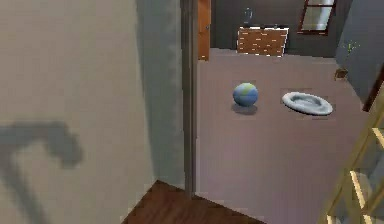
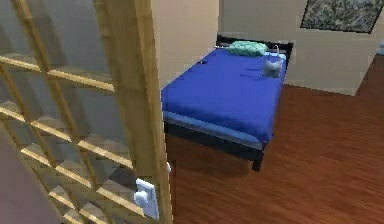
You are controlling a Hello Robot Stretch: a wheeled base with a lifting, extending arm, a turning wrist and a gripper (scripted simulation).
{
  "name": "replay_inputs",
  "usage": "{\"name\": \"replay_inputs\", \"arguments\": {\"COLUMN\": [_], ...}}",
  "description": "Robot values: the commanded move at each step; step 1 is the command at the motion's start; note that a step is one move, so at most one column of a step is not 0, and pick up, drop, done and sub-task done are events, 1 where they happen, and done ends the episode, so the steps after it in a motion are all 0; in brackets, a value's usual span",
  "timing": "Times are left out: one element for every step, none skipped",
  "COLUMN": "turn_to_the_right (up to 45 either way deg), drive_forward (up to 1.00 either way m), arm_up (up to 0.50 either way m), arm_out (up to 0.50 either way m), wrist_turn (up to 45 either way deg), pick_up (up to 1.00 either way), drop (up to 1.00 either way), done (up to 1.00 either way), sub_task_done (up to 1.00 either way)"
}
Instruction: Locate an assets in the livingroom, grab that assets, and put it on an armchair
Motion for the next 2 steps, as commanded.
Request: {"name": "replay_inputs", "arguments": {"turn_to_the_right": [21.0,0.0], "drive_forward": [0.0,0.45], "arm_up": [0.0,0.0], "arm_out": [0.0,0.0], "wrist_turn": [0.0,0.0], "pick_up": [0.0,0.0], "drop": [0.0,0.0], "done": [0.0,0.0], "sub_task_done": [0.0,0.0]}}
